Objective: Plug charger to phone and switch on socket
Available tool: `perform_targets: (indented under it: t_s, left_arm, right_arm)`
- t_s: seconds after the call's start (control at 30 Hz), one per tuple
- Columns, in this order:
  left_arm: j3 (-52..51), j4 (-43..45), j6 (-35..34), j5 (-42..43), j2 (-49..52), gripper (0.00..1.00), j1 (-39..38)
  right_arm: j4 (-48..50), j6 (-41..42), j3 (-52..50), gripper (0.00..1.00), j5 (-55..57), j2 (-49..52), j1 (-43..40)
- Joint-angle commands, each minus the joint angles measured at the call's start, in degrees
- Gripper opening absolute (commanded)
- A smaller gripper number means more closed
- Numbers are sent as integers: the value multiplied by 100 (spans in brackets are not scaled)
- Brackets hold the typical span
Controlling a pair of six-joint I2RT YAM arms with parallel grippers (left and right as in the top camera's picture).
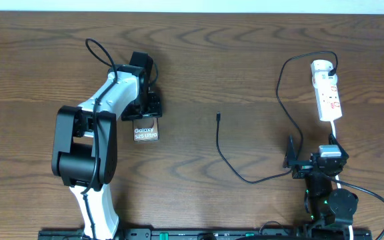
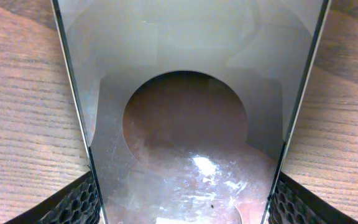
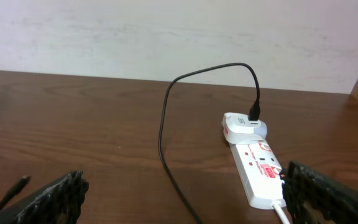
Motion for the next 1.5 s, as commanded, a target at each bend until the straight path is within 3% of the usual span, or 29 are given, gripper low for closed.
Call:
perform_targets:
  t_s: [0.0, 0.27, 0.73, 0.87, 1.13, 1.33, 1.47]
  left_arm:
    - [28, -31, -74, -101, -369, 66, 31]
    - [28, -28, -76, -101, -610, 65, 31]
    - [26, -9, -181, -81, -616, 55, 24]
    - [28, -9, -181, -81, -623, 43, 24]
    - [33, -9, -205, -81, -822, 28, 24]
    - [33, -7, -420, -81, -1119, 8, 24]
    - [33, 15, -573, -83, -1357, 8, 24]
  right_arm:
    - [-24, -52, -9, 99, 42, -39, 28]
    - [-24, -52, -9, 99, 42, -39, 28]
    - [-24, -52, -9, 99, 42, -39, 28]
    - [-24, -52, -9, 99, 42, -39, 28]
    - [-24, -52, -9, 99, 42, -39, 28]
    - [-24, -52, -9, 99, 42, -39, 28]
    - [-24, -52, -9, 99, 42, -39, 28]
